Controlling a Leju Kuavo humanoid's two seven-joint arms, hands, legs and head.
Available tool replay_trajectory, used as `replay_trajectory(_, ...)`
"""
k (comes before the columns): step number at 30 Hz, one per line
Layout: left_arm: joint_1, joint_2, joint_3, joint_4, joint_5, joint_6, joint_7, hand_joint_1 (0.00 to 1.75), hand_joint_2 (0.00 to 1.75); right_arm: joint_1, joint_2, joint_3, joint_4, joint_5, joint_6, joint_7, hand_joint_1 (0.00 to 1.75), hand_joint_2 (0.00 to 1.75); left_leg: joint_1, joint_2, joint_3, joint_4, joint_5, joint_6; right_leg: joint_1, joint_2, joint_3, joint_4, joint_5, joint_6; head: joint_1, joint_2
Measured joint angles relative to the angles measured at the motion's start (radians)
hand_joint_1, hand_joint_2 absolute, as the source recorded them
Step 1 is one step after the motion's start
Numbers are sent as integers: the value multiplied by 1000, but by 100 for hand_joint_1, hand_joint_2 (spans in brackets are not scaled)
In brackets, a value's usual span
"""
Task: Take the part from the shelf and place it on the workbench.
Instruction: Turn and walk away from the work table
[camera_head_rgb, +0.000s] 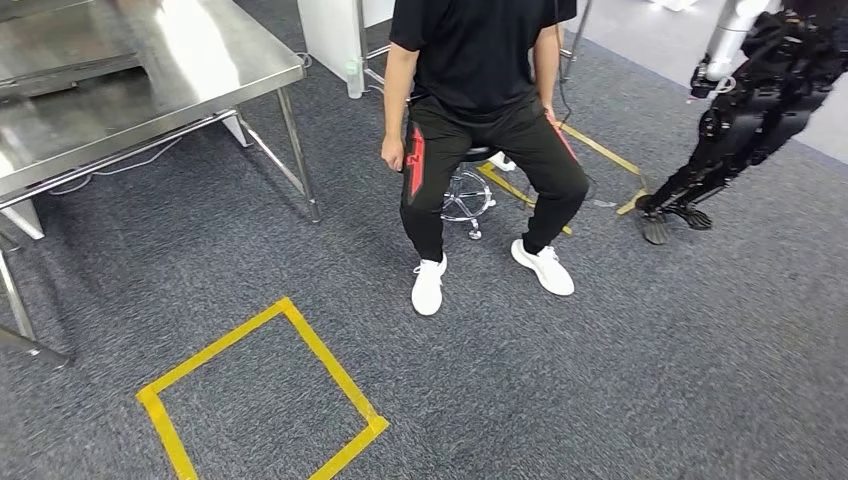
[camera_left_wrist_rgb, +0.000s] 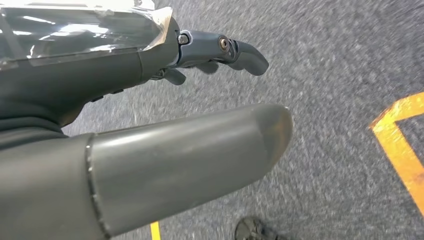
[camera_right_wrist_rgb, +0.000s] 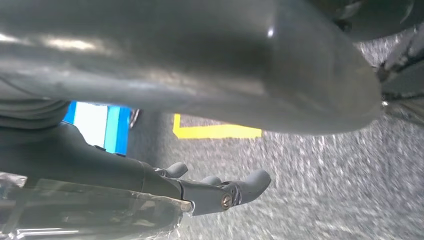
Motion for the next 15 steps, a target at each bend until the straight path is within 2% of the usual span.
replay_trajectory(2, 2, -1, 2, 0, 0, 5, 0, 0, 0, -3, 2, 3, 0, 5, 4, 4, 0, 0, -4, 31, -4, -5, 5, 12, 2, -61, -55, 110, -55, -7, 3, 0)
replay_trajectory(4, 4, -1, 2, 0, 0, 7, -1, 0, 0, -4, 3, 7, 0, 7, 4, 7, 0, 0, -10, 64, -9, -5, 7, 15, 2, -84, -109, 230, -104, -8, 4, 0)
replay_trajectory(5, 5, -2, 3, 0, -1, 7, -2, 0, 0, -3, 3, 9, 0, 7, 4, 8, 0, 0, -13, 79, -10, -5, 7, 15, 2, -87, -113, 250, -109, -4, 4, 0)
replay_trajectory(6, 5, -1, 3, 0, -1, 4, -3, 0, 0, -1, 3, 10, 0, 7, 4, 8, 0, 0, -15, 93, -11, -4, 7, 15, 3, -90, -95, 229, -100, 2, 4, 0)
replay_trajectory(7, 4, -1, 3, 0, -1, 1, -4, 0, 0, 0, 4, 11, 0, 8, 3, 8, 0, 0, -16, 106, -10, -4, 7, 15, 4, -100, -55, 168, -80, 8, 4, 0)
replay_trajectory(9, 3, 0, 3, 0, -3, -9, -5, 0, 0, 0, 7, 13, 0, 8, -1, 8, 0, 0, -19, 129, -7, -4, 6, 12, 14, -144, 34, 21, -39, 5, 4, 0)
replay_trajectory(10, 3, 2, 3, 0, -3, -13, -3, 0, 0, -1, 11, 14, 0, 10, -4, 8, 0, 0, -21, 140, -4, -4, 5, 8, 20, -162, 58, -25, -27, -2, 3, 0)
replay_trajectory(11, 2, 4, 3, 0, -3, -15, 0, 0, 0, -1, 15, 15, 0, 12, -6, 7, 0, 0, -22, 149, -1, -5, 3, 3, 25, -171, 65, -43, -21, -10, 2, 0)
replay_trajectory(12, 1, 5, 4, 0, -1, -15, 5, 0, 0, -1, 20, 16, 0, 16, -8, 7, 0, 0, -23, 160, 2, -6, 2, -3, 29, -163, 61, -43, -17, -16, 2, 0)
replay_trajectory(13, -2, 6, 5, 0, 0, -13, 11, 0, 0, 1, 24, 18, 0, 21, -8, 7, 0, 0, -22, 166, 5, -7, 1, -9, 25, -151, 62, -46, -12, -24, 1, 0)
replay_trajectory(14, -4, 9, 6, 0, 4, -11, 17, 0, 0, 3, 27, 20, 0, 26, -7, 6, 0, 0, -19, 154, 7, -3, -4, -16, 18, -140, 65, -51, -8, -30, 0, 0)
replay_trajectory(15, -5, 11, 8, 0, 7, -5, 22, 0, 0, 5, 30, 23, 0, 32, -3, 4, 0, 0, -17, 130, 1, 14, -20, -22, 10, -129, 68, -55, -3, -37, -1, 0)
